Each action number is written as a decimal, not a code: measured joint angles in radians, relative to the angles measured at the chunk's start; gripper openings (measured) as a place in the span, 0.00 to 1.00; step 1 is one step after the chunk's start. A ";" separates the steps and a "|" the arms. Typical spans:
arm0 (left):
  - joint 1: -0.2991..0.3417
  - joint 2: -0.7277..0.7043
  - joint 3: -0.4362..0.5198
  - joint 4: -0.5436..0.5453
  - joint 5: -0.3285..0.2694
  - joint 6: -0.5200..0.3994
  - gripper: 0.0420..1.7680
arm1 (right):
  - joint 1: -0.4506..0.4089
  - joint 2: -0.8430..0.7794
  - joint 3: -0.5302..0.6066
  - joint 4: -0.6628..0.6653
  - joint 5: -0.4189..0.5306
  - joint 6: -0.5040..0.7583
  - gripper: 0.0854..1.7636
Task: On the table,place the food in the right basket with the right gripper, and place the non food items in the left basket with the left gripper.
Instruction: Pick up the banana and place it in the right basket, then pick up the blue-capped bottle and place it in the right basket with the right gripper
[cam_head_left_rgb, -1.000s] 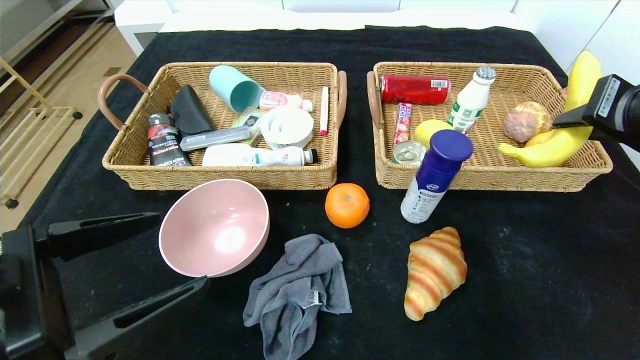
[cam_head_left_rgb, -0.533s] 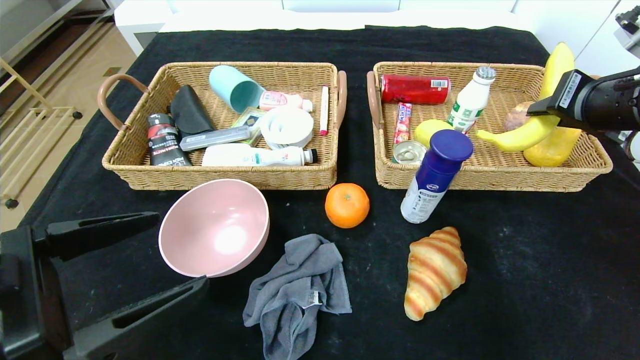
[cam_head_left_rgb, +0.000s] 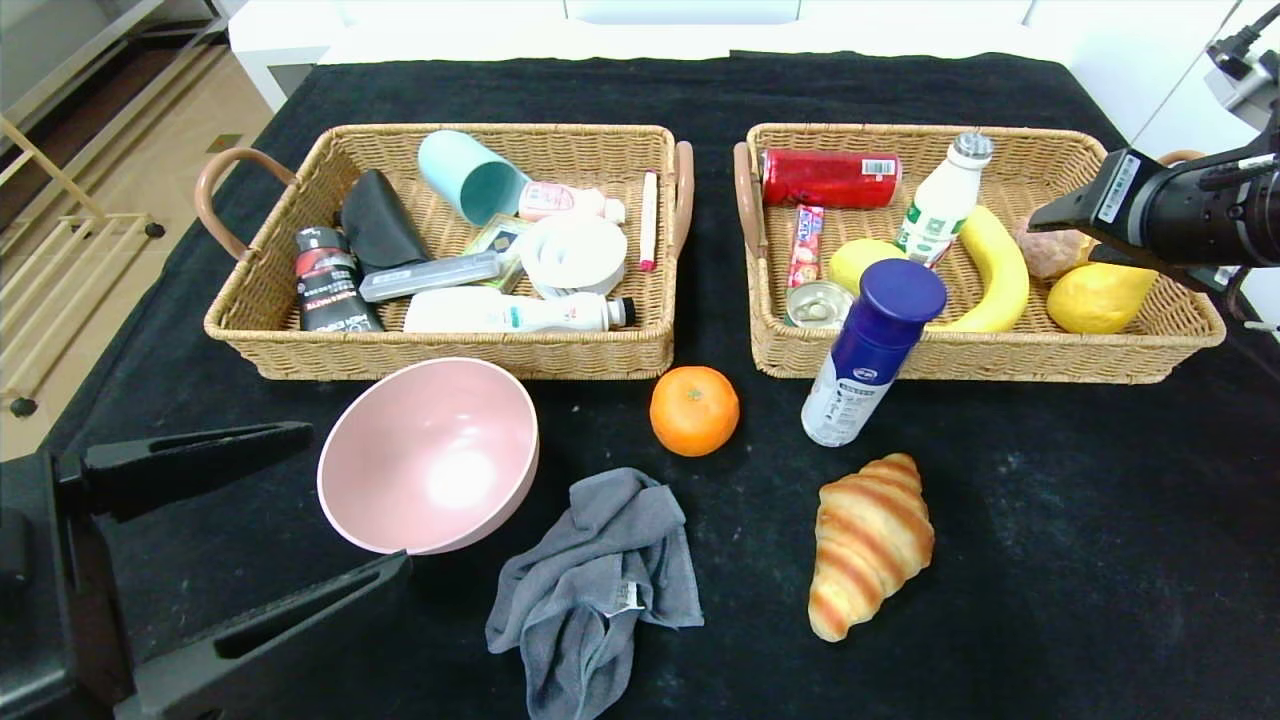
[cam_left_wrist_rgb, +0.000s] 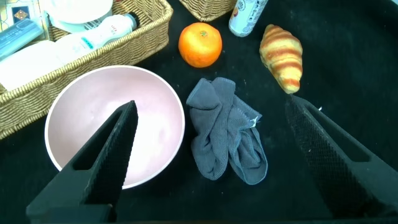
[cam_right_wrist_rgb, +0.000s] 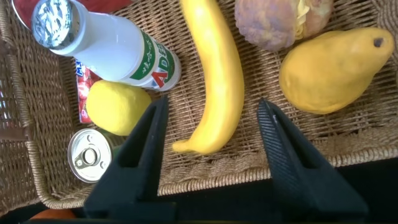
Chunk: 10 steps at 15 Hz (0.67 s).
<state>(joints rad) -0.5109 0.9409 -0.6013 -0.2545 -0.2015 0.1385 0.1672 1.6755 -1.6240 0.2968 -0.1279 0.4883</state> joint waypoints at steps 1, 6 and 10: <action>0.000 0.000 0.000 0.000 0.000 0.001 0.97 | 0.001 0.000 0.000 0.000 0.000 0.000 0.65; 0.000 0.000 0.001 0.000 0.000 0.001 0.97 | 0.017 -0.046 0.064 0.010 0.001 -0.034 0.80; 0.000 -0.001 0.002 0.001 0.000 0.002 0.97 | 0.067 -0.181 0.271 0.005 0.024 -0.140 0.87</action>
<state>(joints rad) -0.5109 0.9394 -0.5994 -0.2538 -0.2011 0.1404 0.2338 1.4947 -1.3528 0.3021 -0.1034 0.3483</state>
